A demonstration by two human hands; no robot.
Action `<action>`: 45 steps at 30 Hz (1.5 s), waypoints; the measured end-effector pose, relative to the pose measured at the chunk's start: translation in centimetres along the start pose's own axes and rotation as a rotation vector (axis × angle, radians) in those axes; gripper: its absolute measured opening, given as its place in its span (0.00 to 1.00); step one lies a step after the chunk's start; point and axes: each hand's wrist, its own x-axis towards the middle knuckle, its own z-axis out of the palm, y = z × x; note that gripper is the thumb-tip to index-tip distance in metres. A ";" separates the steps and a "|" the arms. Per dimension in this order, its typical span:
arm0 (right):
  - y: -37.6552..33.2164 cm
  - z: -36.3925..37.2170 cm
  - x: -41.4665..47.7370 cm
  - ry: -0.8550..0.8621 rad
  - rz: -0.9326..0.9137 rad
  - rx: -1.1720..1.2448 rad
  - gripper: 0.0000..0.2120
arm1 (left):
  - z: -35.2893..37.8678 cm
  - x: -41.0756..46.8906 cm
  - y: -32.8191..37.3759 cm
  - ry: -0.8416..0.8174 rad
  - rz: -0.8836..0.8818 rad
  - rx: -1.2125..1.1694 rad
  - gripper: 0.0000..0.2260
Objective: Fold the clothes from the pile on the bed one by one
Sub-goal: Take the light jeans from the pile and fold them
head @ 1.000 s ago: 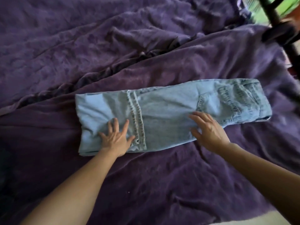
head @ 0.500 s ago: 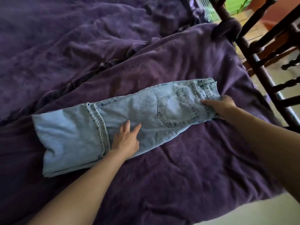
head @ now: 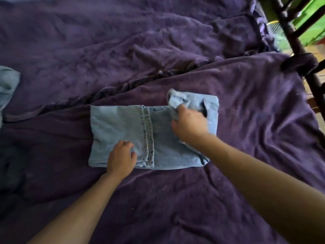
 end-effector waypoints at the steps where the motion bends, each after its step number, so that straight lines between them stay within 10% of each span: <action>1: -1.8 2.5 0.0 -0.079 -0.032 -0.045 0.14 | 0.1 -0.3 -0.9 -0.015 -0.013 0.011 0.11; 6: -4.5 10.1 -1.3 -0.525 -0.030 -0.030 0.18 | 0.6 -1.3 -2.8 -0.078 -0.042 -0.009 0.13; 13: 4.8 5.5 -2.9 0.297 0.085 0.268 0.16 | 1.7 0.6 2.2 0.024 0.224 -0.049 0.22; 17: 9.9 5.3 -0.8 0.004 0.544 0.446 0.42 | 5.3 2.0 4.0 -0.346 0.269 0.152 0.25; 23: 10.1 6.4 -1.0 -0.076 0.536 0.676 0.15 | 5.3 3.4 2.7 -0.492 0.293 0.073 0.25; 32: -4.1 0.0 -3.6 0.034 0.204 0.516 0.20 | -3.7 1.2 -7.5 0.145 -0.141 -0.381 0.10; 42: -21.7 13.6 0.7 -0.450 -0.075 0.256 0.23 | -5.5 -3.0 -19.8 0.261 -0.351 -0.392 0.09; 45: -20.3 14.5 -0.4 -0.206 -0.192 0.303 0.14 | -5.8 -2.3 -18.9 0.325 -0.284 -0.376 0.11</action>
